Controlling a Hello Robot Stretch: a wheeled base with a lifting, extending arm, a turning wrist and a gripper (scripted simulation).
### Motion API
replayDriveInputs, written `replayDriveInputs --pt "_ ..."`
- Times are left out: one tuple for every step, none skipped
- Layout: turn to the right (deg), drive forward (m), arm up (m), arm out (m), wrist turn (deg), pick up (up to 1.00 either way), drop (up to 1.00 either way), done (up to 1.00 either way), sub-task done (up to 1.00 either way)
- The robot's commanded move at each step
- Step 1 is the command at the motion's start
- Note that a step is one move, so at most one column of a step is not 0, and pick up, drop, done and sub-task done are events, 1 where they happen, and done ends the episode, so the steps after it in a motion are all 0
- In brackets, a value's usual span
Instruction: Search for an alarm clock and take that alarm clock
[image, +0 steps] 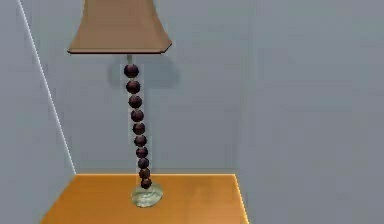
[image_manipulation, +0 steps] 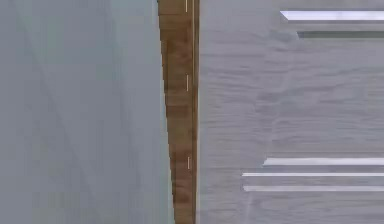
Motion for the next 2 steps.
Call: replayDriveInputs --pt "-45.0 0.0 0.0 0.0 0.0 0.0 0.0 0.0 0.0" --pt "-45.0 0.0 0.0 0.0 0.0 0.0 0.0 0.0 0.0"
